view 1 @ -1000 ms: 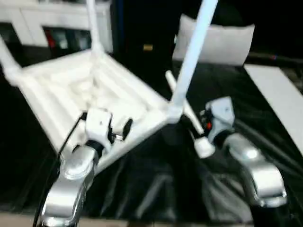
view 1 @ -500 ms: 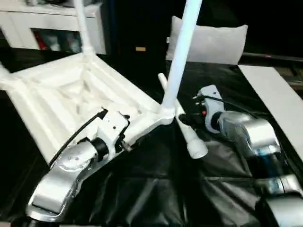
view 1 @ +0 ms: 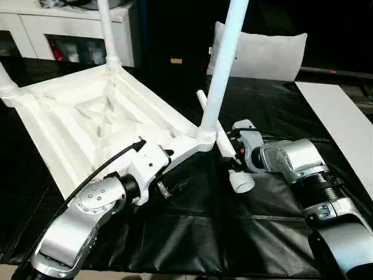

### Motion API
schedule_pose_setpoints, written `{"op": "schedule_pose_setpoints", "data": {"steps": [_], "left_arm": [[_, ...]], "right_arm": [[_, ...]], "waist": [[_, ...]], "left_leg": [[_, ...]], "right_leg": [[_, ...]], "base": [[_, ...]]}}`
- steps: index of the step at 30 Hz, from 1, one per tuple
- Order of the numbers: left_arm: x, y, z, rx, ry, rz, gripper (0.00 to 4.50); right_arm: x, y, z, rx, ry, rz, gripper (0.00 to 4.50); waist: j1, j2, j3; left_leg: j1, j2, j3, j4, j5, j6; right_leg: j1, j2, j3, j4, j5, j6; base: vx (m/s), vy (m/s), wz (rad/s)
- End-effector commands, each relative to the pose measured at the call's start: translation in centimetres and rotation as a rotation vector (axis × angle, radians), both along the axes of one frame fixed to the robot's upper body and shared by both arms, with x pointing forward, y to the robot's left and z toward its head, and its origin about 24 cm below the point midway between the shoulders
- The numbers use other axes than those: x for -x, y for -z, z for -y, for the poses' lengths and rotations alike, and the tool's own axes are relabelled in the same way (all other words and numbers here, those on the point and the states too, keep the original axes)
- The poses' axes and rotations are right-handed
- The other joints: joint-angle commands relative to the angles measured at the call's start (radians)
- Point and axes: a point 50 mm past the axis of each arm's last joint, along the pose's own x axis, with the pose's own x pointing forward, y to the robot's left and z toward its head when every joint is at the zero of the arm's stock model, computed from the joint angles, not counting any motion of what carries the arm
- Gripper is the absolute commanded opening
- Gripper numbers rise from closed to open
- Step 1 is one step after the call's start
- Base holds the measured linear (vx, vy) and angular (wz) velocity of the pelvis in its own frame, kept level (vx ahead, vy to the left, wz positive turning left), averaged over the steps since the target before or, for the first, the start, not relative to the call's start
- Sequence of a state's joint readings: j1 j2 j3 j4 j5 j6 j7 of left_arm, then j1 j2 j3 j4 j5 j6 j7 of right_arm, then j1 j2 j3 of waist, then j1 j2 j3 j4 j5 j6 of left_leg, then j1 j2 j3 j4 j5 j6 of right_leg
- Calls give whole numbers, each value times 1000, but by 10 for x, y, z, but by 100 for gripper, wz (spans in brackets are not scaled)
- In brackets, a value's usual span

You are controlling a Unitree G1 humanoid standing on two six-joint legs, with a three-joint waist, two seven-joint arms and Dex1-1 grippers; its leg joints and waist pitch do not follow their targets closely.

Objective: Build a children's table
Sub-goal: Pick table leg

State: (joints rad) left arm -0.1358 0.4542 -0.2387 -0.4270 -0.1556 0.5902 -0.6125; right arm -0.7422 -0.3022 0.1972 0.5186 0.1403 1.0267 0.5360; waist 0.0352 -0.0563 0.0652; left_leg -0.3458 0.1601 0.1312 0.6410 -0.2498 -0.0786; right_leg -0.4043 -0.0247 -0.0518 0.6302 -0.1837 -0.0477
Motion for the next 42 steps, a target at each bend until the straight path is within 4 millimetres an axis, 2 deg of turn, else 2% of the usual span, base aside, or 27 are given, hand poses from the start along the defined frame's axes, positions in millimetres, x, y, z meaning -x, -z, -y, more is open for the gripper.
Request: {"op": "schedule_pose_setpoints", "data": {"steps": [1, 2, 3, 4, 7, 8, 9, 11, 16, 22, 26, 32, 36, 37, 39, 42], "left_arm": [[6, -1, 6, 5, 51, -8, 450], [9, 0, 9, 5, 73, -23, 450], [9, 0, 9, 5, 73, -23, 450], [10, 1, 9, 5, 78, -29, 450], [11, 2, 10, 5, 82, -36, 450], [12, 2, 10, 5, 83, -38, 450], [12, 2, 10, 5, 84, -41, 450], [14, 3, 11, 6, 86, -46, 450], [15, 4, 11, 6, 84, -49, 450], [13, 3, 10, 2, 78, -42, 450], [12, 2, 9, 4, 62, -24, 450], [5, -1, 9, 78, -49, 35, 450], [-5, -2, 5, 147, -189, 75, 450], [-7, -1, 4, 160, -225, 78, 450], [-8, -1, 3, 169, -247, 78, 450], [-11, 1, 5, 173, -276, 83, 450]], "right_arm": [[1, 4, 8, 25, 18, -29, 329], [2, 9, 11, 26, 18, -57, 326], [2, 9, 11, 26, 18, -57, 320], [3, 11, 12, 26, 17, -70, 292], [5, 14, 13, 28, 10, -92, 283], [5, 15, 13, 29, 9, -95, 272], [6, 16, 13, 28, 10, -100, 254], [6, 16, 14, 21, 13, -103, 243], [5, 16, 16, 21, 14, -98, 217], [5, 15, 20, 13, 33, -88, 200], [3, 12, 25, -21, 85, -55, 197], [2, -2, 39, -103, 216, 72, 194], [6, -17, 46, -227, 314, 277, 193], [9, -21, 47, -251, 329, 340, 193], [12, -24, 48, -264, 338, 383, 193], [24, -40, 49, -316, 415, 559, 192]], "waist": [[3, 12, -64], [3, 12, -66], [3, 12, -62], [2, 10, -61], [2, 6, -58], [3, 8, -57], [3, 6, -56], [3, 4, -56], [1, 2, -57], [0, 3, -59], [0, 1, -58], [4, -2, -61], [6, -5, -63], [9, 1, -63], [10, -3, -65], [8, 3, -64]], "left_leg": [[-14, 57, -5, -81, -3, 4], [-13, 57, -5, -80, -2, 4], [-14, 59, -4, -81, -11, 5], [-14, 59, -3, -82, -20, 4], [-9, 61, 1, -83, -70, -2], [-8, 61, 2, -83, -74, -4], [-7, 62, 4, -84, -85, -7], [-7, 63, 5, -85, -99, -13], [-9, 63, 4, -86, -110, -17], [-10, 65, 4, -86, -94, -17], [-10, 64, 4, -86, -104, -20], [-11, 64, 6, -86, -83, -18], [-13, 62, 7, -87, -61, -7], [-12, 62, 8, -87, -64, -3], [-13, 60, 8, -90, -52, 8], [-11, 59, 7, -92, -49, 14]], "right_leg": [[63, -106, 61, -73, -193, -184], [64, -107, 61, -70, -185, -188], [62, -107, 60, -73, -196, -191], [62, -107, 61, -75, -208, -189], [56, -108, 60, -85, -300, -169], [55, -108, 59, -85, -310, -167], [53, -108, 59, -88, -332, -157], [51, -108, 58, -91, -362, -142], [51, -106, 55, -93, -375, -125], [52, -107, 52, -90, -350, -130], [51, -106, 52, -92, -365, -126], [53, -104, 51, -93, -351, -107], [57, -103, 50, -92, -317, -98], [55, -104, 51, -95, -316, -92], [58, -102, 50, -97, -309, -79], [54, -99, 49, -98, -313, -71]], "base": [[0, 0, 0], [0, 0, 0], [0, 0, 0], [0, 0, 0], [0, 0, 0], [0, 0, 0], [0, 0, 0], [0, 0, 0], [0, 0, 0], [0, 0, 0], [0, 0, 0], [0, 0, 0], [0, 0, 0], [0, 0, 0], [0, 0, 0], [0, 0, 0]]}}
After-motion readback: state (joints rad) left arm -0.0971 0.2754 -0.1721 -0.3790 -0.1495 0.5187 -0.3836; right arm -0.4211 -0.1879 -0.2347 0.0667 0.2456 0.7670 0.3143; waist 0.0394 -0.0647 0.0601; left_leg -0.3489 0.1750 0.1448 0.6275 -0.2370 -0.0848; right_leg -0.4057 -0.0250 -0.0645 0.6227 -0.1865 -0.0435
